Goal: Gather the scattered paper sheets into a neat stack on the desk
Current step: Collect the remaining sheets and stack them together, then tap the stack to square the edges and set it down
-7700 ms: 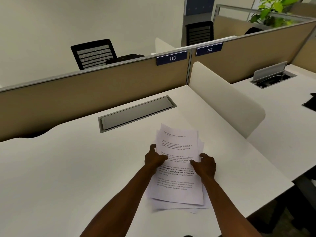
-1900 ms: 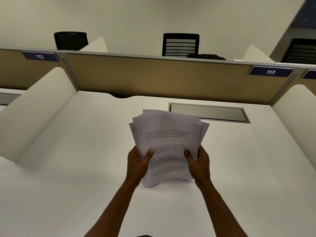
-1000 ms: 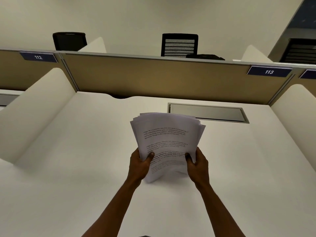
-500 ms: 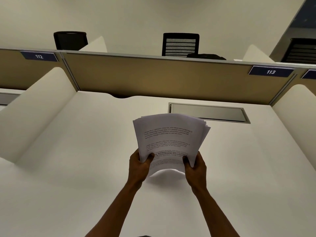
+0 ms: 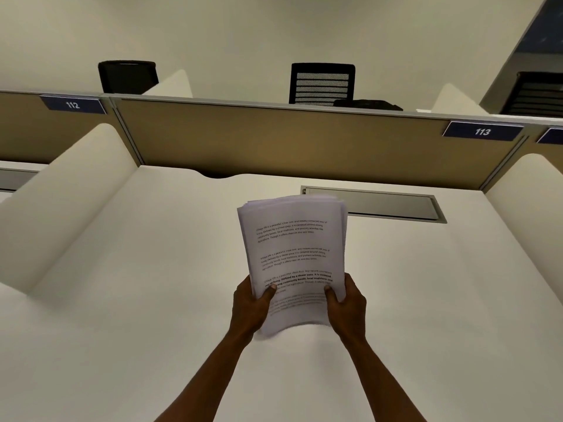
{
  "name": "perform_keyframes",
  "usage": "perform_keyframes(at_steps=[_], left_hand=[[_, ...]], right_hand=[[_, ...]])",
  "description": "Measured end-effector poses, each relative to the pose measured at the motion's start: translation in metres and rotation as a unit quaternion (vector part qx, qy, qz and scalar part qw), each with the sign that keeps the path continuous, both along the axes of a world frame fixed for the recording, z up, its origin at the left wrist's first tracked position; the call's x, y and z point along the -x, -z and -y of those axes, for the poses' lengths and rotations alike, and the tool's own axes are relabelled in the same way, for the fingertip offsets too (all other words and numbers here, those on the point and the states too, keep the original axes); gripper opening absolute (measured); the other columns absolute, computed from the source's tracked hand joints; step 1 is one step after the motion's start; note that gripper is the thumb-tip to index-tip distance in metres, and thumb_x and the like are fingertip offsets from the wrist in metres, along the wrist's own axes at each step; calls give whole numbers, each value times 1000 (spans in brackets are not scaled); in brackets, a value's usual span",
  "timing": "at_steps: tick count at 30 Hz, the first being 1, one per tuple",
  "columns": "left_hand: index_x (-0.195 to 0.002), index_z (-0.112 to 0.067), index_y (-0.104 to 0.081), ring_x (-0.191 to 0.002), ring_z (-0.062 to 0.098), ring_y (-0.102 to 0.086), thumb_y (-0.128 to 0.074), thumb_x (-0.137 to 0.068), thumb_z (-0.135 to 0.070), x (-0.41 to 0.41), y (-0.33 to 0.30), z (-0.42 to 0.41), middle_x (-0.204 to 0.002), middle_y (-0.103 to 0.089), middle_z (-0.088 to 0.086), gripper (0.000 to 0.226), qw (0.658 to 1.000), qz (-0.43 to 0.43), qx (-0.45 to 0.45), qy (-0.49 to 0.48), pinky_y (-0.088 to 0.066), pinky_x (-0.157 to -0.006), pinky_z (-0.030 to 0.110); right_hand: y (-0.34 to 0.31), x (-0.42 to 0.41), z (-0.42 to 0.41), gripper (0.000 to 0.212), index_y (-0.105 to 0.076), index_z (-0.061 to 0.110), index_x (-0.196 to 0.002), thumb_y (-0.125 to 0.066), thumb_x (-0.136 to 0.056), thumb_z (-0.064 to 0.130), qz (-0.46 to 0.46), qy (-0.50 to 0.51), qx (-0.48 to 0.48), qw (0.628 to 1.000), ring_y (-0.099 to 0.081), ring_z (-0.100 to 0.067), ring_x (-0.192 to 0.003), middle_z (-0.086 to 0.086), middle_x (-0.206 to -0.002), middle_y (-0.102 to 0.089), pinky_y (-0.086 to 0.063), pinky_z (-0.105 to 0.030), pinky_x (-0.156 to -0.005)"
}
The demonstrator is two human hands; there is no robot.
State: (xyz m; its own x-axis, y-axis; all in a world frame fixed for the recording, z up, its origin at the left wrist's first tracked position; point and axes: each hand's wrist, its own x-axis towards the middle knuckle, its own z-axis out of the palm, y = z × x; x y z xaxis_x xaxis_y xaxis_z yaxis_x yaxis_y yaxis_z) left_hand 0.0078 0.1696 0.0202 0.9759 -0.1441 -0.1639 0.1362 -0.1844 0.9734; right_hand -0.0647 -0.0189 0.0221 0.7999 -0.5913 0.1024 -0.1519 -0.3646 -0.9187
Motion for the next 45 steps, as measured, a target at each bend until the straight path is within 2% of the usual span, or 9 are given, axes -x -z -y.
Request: perform_keyframes(at_steps=[4,7,11,16,22,25,31,38,45], left_hand=[[-136,-27,-51,-104,14,-65,-77,-83,-21,-10,-22,-6,-127,-64,2,59,997,53,-29,-46,-59,-84,36],[-151,-18,-31,-132,20,-48,-80,-79,-25,-33,-61,-16,-146,-46,5,88,952,254,-126,-118,-45,-108,39],[-153,-20,-32,-151,17,-20,-78,-78,-43,-68,-145,-28,-157,-36,-3,90,886,393,-242,45,-17,-117,19],[-130,-29,-61,-107,16,-67,-76,-72,-44,-90,-198,-30,-118,-72,-5,62,876,313,-264,254,-54,-89,35],[-85,-16,-75,-69,13,-69,-77,-83,-26,-86,-173,-30,-75,-72,-5,10,917,219,-203,265,-48,-63,20],[-92,-14,-77,-73,13,-71,-78,-82,-28,-80,-155,-44,-80,-75,0,17,947,196,-136,217,-51,-64,21],[-89,-23,-78,-85,25,-74,-81,-64,-40,-66,-117,-62,-93,-77,7,31,987,60,74,129,-61,-76,42],[-90,-23,-79,-89,23,-74,-88,-60,-44,-58,-73,-54,-95,-78,7,38,989,21,102,105,-59,-77,38],[-106,-11,-75,-105,32,-69,-88,-61,-33,-46,-17,-53,-105,-76,13,52,991,-15,116,69,-56,-90,45]], right_hand=[[-8,2,14,11,-59,17,-99,-62,-90,11,3,-27,68,997,-66,-10,-74,5,-84,-68,-55,-26,-61],[-23,5,22,9,-59,19,-101,-57,-92,16,17,-70,97,993,-66,-8,-74,5,-86,-68,-54,-20,-60],[-45,3,32,18,-60,27,-104,-53,-90,18,22,-122,117,985,-64,-7,-74,12,-85,-67,-53,-19,-61],[-79,-5,39,19,-62,26,-105,-55,-91,14,2,-191,172,966,-61,-2,-73,13,-86,-67,-44,-12,-60],[-110,-6,61,18,-65,31,-102,-62,-90,18,-59,-278,151,947,-63,-4,-82,16,-91,-69,-49,-19,-67],[-120,1,92,22,-70,28,-103,-76,-82,27,-99,-298,91,945,-66,-11,-90,10,-96,-72,-56,-32,-76],[-89,14,99,50,-60,3,-122,-73,-73,4,-15,-265,-261,928,-66,-31,-111,-17,-118,-69,-56,-39,-88],[-59,4,62,28,-70,14,-103,-76,-76,10,34,-118,-253,960,-71,-30,-92,-7,-97,-75,-60,-34,-71],[-20,12,49,40,-71,17,-106,-81,-67,18,5,-75,-251,965,-72,-25,-94,-9,-99,-75,-59,-39,-75]])
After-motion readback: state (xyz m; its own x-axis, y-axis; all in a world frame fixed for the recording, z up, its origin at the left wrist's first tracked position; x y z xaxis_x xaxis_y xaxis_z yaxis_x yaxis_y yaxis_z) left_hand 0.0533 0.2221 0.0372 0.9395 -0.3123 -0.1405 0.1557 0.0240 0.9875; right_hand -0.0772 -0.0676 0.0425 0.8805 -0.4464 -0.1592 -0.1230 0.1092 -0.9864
